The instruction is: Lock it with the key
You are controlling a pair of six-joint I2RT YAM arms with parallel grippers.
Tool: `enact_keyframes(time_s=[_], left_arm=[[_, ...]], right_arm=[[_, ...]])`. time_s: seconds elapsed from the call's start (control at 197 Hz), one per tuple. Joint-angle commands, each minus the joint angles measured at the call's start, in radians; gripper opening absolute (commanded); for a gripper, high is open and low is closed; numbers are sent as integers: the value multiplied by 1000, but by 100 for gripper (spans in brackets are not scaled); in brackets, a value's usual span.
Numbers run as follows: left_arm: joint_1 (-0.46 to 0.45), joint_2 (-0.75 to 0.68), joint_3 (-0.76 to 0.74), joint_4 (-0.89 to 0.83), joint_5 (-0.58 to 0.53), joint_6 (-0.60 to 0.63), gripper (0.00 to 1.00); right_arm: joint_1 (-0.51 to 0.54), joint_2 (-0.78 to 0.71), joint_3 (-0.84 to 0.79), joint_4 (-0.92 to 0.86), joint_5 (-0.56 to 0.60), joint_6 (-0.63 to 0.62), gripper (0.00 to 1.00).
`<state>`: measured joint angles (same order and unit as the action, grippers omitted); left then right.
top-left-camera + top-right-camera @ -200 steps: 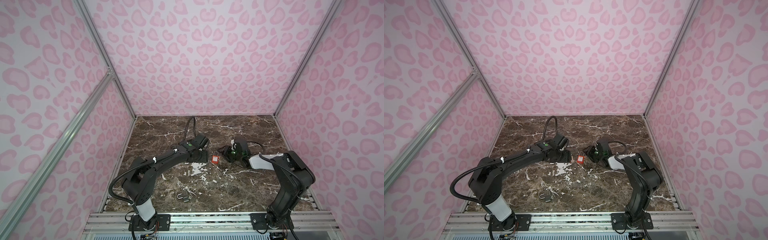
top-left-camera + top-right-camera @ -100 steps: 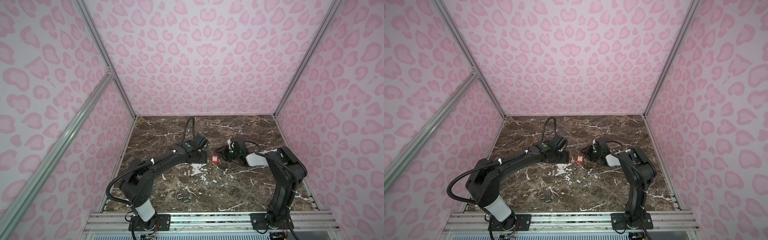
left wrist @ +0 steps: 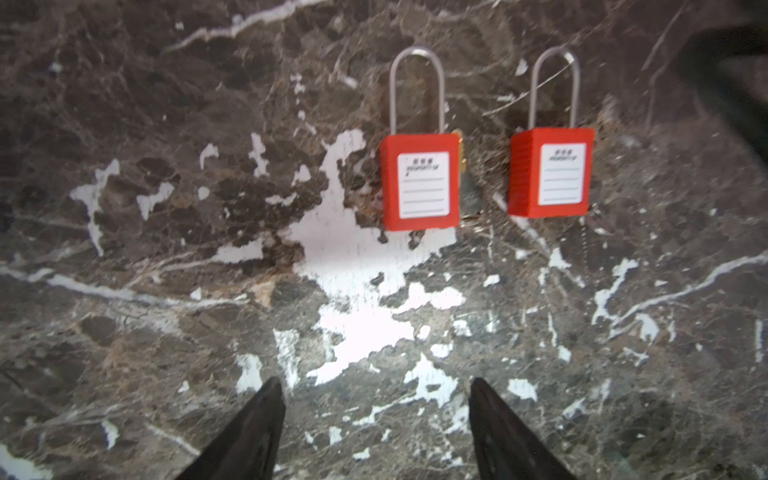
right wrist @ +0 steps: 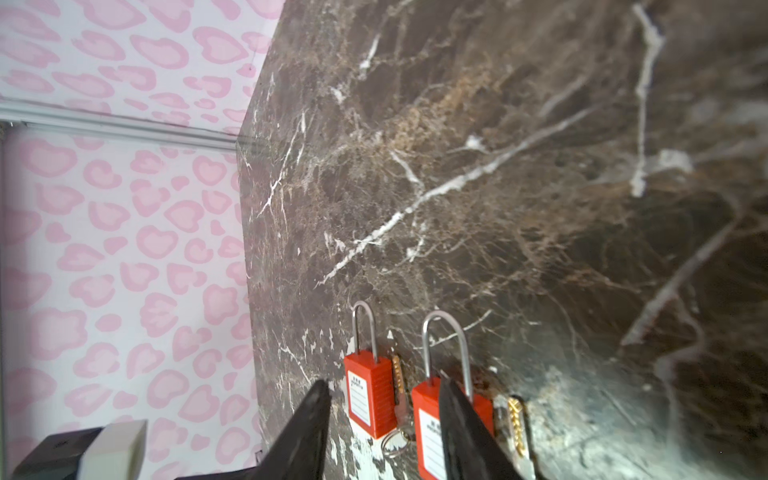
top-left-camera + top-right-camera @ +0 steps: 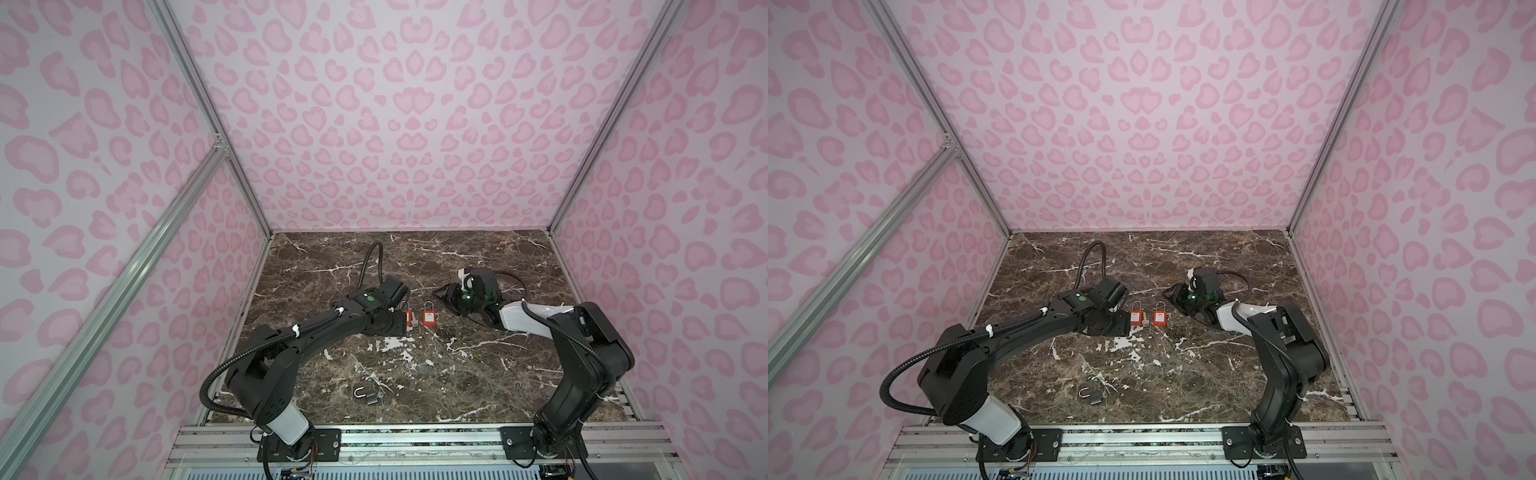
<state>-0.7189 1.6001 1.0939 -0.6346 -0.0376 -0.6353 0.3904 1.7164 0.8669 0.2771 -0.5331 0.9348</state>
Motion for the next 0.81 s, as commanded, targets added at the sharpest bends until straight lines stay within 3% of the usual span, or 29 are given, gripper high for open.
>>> enact_keyframes(time_s=[0.0, 0.172, 0.431, 0.618, 0.806], left_arm=[[10, -43, -54, -17, 13, -33, 73], [68, -64, -123, 9, 52, -33, 73], [207, -126, -180, 14, 74, 36, 73], [332, -203, -234, 46, 135, 53, 73], [444, -291, -311, 68, 205, 52, 74]], right_arm=[[28, -53, 36, -202, 62, -291, 45], [102, -187, -2, -280, 138, -631, 45], [278, -351, -156, -128, 39, -979, 50], [479, -279, -99, -216, 48, -1216, 53], [621, -125, 41, -373, 50, -1313, 55]])
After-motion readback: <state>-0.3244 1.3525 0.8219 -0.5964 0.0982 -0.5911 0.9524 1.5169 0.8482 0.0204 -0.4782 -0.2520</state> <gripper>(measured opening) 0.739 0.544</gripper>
